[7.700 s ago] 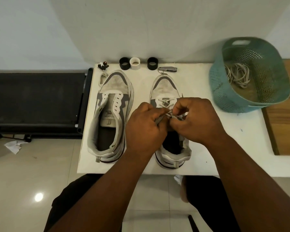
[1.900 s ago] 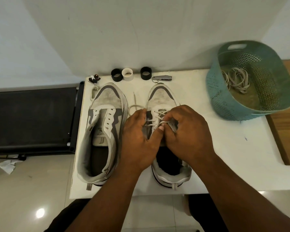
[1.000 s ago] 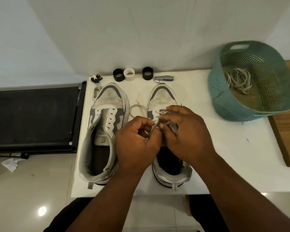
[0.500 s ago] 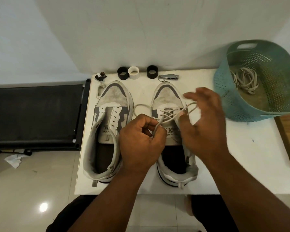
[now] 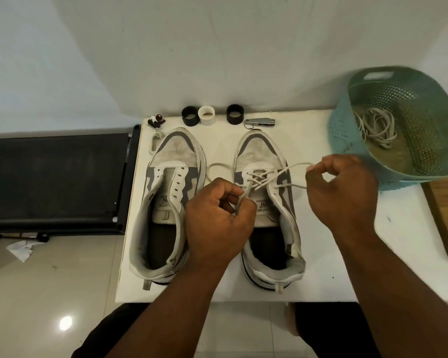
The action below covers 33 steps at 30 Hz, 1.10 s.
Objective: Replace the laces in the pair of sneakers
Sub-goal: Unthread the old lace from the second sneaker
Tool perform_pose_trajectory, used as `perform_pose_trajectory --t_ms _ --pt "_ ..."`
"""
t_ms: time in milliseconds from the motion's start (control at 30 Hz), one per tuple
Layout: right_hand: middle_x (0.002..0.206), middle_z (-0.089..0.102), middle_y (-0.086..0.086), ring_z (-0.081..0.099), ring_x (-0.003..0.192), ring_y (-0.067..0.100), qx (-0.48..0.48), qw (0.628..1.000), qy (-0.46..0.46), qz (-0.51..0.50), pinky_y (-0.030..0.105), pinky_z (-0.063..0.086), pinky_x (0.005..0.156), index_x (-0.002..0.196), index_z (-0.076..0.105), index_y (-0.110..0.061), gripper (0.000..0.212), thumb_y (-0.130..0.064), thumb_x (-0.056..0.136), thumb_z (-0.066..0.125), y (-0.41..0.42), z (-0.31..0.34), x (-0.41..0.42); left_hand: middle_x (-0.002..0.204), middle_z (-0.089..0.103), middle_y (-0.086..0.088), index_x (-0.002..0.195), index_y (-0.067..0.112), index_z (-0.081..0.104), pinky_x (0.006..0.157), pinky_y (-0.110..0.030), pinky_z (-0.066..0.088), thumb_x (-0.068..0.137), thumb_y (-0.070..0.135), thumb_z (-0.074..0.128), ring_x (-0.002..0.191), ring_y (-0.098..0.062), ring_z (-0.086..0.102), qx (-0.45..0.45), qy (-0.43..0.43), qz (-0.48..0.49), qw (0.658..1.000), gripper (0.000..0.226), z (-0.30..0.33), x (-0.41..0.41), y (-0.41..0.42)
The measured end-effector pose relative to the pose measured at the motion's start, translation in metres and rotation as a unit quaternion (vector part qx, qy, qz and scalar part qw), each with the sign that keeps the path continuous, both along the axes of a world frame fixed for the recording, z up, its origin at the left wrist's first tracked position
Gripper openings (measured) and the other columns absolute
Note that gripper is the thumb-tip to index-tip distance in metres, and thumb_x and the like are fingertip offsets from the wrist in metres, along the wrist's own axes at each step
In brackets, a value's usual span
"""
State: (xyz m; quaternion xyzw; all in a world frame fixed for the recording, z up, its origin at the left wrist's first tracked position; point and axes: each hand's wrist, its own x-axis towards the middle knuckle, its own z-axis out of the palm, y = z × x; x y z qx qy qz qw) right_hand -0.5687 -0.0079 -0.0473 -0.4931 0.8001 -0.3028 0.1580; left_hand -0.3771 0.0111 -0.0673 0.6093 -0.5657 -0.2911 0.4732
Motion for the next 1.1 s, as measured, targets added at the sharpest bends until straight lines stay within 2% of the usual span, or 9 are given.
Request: perform_pose_trajectory --t_ms 100,200,300,400,567,700,867,967,1100 --pt "0.104 0.072 0.001 0.063 0.089 0.016 0.044 0.999 0.011 0.015 0.026 0.043 0.083 0.095 0.074 -0.02 0.014 -0.031 0.087 0.071 0.0 -0.004 0.001 0.068 0.066 0.01 0.083 0.017 0.071 0.052 -0.024 0.052 0.076 0.016 0.074 0.059 -0.013 0.063 0.005 -0.002 -0.003 1.0 0.007 -0.001 0.0 0.0" --pt "0.122 0.066 -0.001 0.062 0.106 0.016 0.004 0.998 0.023 0.051 0.025 0.042 0.09 0.12 0.069 -0.02 0.034 -0.034 0.089 0.071 0.003 0.007 0.012 0.078 0.067 0.014 0.091 0.022 0.073 0.057 -0.025 0.053 0.08 0.021 0.073 0.065 -0.01 0.063 0.003 -0.03 -0.023 0.999 0.012 0.0 0.0 0.0" --pt "0.114 0.065 -0.007 0.058 0.092 0.005 -0.025 0.991 -0.009 0.133 0.012 0.04 0.075 0.121 0.069 -0.026 0.034 -0.031 0.087 0.071 0.005 0.014 0.026 0.088 0.068 0.013 0.1 0.019 0.076 0.063 -0.023 0.053 0.082 0.023 0.073 0.072 -0.006 0.064 -0.003 -0.045 -0.052 0.998 0.019 0.001 -0.002 -0.001" --pt "0.117 0.057 -0.009 0.054 0.103 0.002 0.054 0.972 -0.044 0.223 0.002 0.033 0.083 0.134 0.064 -0.034 0.044 -0.027 0.09 0.064 0.007 0.003 0.036 0.087 0.068 0.011 0.099 0.019 0.077 0.062 -0.024 0.053 0.083 0.025 0.072 0.07 -0.007 0.063 -0.003 -0.048 -0.056 0.997 0.018 0.001 -0.003 -0.001" --pt "0.096 0.067 -0.012 0.055 0.074 -0.002 0.028 0.991 -0.018 0.127 0.0 0.032 0.068 0.096 0.077 -0.029 0.009 -0.029 0.088 0.072 0.001 -0.005 0.023 0.081 0.069 0.009 0.092 0.015 0.078 0.063 -0.027 0.054 0.08 0.022 0.069 0.073 -0.009 0.065 -0.007 -0.044 -0.036 0.998 0.017 0.0 0.0 -0.001" --pt "0.097 0.068 -0.009 0.056 0.072 0.004 0.042 0.994 -0.001 0.101 0.022 0.042 0.069 0.093 0.071 -0.028 0.002 -0.028 0.092 0.069 -0.002 -0.008 0.008 0.074 0.068 0.007 0.084 0.013 0.076 0.06 -0.031 0.055 0.076 0.021 0.065 0.068 -0.01 0.066 0.002 -0.034 -0.028 0.999 0.016 0.001 -0.002 -0.001" --pt "0.103 0.063 -0.017 0.053 0.078 -0.008 0.05 0.976 -0.044 0.205 -0.001 0.035 0.072 0.117 0.071 -0.034 0.031 -0.02 0.089 0.068 0.002 -0.004 0.016 0.075 0.065 0.009 0.088 0.02 0.077 0.06 -0.031 0.051 0.074 0.02 0.061 0.065 -0.009 0.058 -0.003 -0.11 -0.035 0.993 0.022 0.005 -0.005 -0.002" --pt "0.085 0.068 -0.018 0.06 0.072 -0.003 0.068 0.973 -0.091 0.203 0.013 0.044 0.066 0.094 0.072 -0.033 0.009 -0.036 0.086 0.073 0.003 0.002 0.022 0.086 0.063 0.007 0.113 0.028 0.078 0.063 -0.027 0.049 0.078 0.024 0.057 0.073 -0.009 0.057 -0.001 -0.209 -0.044 0.977 0.041 0.007 -0.009 -0.001" --pt "0.082 0.064 -0.016 0.059 0.069 0.001 0.074 0.968 -0.08 0.225 0.016 0.043 0.06 0.085 0.063 -0.032 0.03 -0.052 0.071 0.08 0.008 0.009 0.024 0.093 0.063 0.002 0.124 0.035 0.073 0.065 -0.03 0.05 0.086 0.037 0.059 0.08 -0.019 0.059 0.032 -0.275 -0.054 0.959 0.041 0.004 -0.011 -0.001"
